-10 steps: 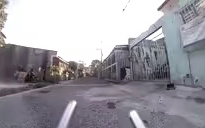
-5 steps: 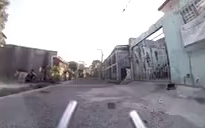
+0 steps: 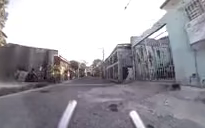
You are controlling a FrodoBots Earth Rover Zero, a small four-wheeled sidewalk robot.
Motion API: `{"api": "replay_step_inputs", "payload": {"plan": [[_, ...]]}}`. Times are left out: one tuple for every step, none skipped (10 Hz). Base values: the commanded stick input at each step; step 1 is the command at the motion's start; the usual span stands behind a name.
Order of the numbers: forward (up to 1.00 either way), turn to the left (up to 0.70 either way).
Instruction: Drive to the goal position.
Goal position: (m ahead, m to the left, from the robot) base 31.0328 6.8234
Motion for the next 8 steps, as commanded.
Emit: {"api": "replay_step_inputs", "payload": {"plan": [[0.7, 0.0], [0.7, 0.0], [0.7, 0.0], [0.7, 0.0], [0.7, 0.0], [0.7, 0.0], [0.7, 0.0], [0.7, 0.0]]}}
